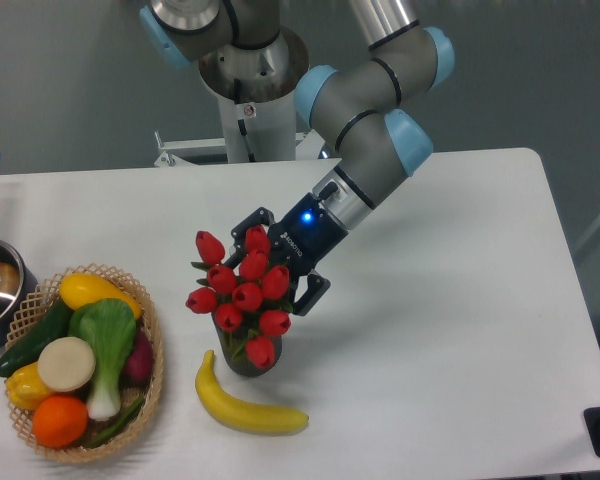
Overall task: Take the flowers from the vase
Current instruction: 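Lower the gripper around the tulip stems above the vase rim, then close the gripper on the red tulip stems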
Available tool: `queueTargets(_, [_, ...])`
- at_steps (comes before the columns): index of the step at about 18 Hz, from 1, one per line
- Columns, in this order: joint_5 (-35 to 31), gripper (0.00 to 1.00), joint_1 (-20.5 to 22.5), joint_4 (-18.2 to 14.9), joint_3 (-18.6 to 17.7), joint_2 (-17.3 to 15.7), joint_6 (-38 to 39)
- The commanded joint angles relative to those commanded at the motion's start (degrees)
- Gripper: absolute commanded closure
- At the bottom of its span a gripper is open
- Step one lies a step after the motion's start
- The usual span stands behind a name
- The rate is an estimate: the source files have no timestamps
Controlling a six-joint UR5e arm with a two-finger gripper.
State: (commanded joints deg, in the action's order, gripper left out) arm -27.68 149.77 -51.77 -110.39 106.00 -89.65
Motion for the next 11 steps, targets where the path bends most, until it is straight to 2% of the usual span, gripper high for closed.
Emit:
queueTargets(5, [0.0, 0.02, -0.2, 0.0, -0.3, -0.2, 0.1])
queueTargets(6, [0.0, 0.09, -0.2, 0.0, -0.3, -0.2, 0.2])
queueTargets(7, [0.0, 0.24, -0.1, 0.0, -0.3, -0.3, 1.0])
queueTargets(9, [0.0, 0.36, -0.1, 0.0, -0.1, -0.3, 1.7])
queueTargets(11, [0.0, 0.42, -0.2, 0.0, -0.1, -0.3, 1.7])
